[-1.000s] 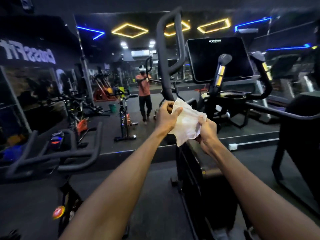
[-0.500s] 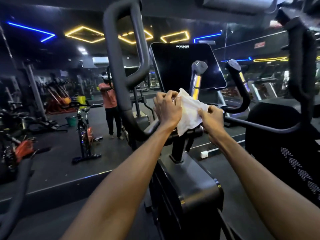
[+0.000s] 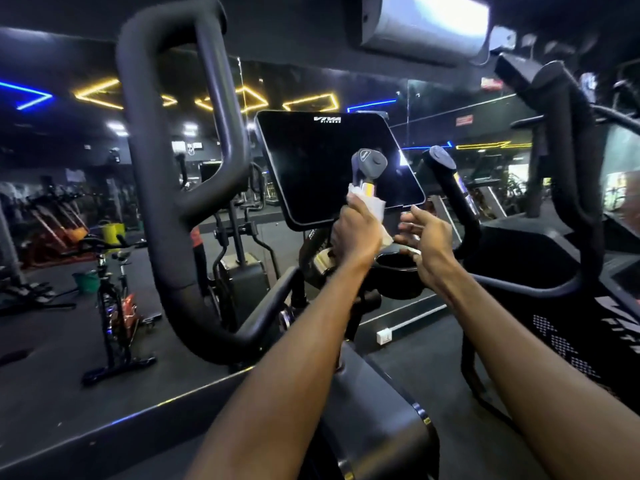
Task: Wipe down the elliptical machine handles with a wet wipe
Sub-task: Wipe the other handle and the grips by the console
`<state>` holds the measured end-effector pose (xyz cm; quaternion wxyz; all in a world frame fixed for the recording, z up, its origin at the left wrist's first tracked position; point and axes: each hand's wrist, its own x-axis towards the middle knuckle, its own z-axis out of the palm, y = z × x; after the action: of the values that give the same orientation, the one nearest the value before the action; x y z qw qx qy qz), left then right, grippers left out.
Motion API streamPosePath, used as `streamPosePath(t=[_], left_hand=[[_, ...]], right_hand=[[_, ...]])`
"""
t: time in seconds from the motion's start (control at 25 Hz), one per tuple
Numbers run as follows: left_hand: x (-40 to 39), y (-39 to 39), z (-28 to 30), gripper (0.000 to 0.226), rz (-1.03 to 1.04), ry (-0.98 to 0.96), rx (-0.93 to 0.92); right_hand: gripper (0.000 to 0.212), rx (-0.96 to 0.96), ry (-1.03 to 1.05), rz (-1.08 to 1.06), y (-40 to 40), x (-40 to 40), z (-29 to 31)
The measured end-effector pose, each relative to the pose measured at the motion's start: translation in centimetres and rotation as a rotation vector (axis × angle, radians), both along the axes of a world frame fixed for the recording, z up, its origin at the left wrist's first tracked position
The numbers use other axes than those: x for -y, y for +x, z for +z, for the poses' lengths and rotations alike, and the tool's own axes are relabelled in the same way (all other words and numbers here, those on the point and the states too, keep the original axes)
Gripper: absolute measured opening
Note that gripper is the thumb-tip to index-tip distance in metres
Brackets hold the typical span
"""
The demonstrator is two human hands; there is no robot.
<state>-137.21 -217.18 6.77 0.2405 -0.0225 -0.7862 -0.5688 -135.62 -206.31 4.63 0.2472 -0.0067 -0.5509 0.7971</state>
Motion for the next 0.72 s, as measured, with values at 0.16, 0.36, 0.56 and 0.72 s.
streamPosePath(t=[0.16, 0.36, 0.56, 0.72], left_hand=[[2.0, -1.8, 1.4, 0.074, -0.547, 0.362, 0.173], [3.4, -2.0, -0.2, 0.063, -0.822, 0.335, 0.337], [2.2, -1.8, 0.5, 0.059, -0.701, 0.423, 0.179], [1.8, -2.4, 0.2, 0.072, -0.407, 0.133, 0.018]], right_hand=[[0.026, 0.071, -0.031, -0.064, -1.6, -0.4, -0.1], [0.023, 0.076, -0.023, -0.041, -2.2, 0.2, -0.8], [0.017, 0.071, -0.035, -0.056, -2.4, -0.9, -0.6], [0.017, 0.087, 0.002, -0.046, -2.5, 0.1, -0.7]])
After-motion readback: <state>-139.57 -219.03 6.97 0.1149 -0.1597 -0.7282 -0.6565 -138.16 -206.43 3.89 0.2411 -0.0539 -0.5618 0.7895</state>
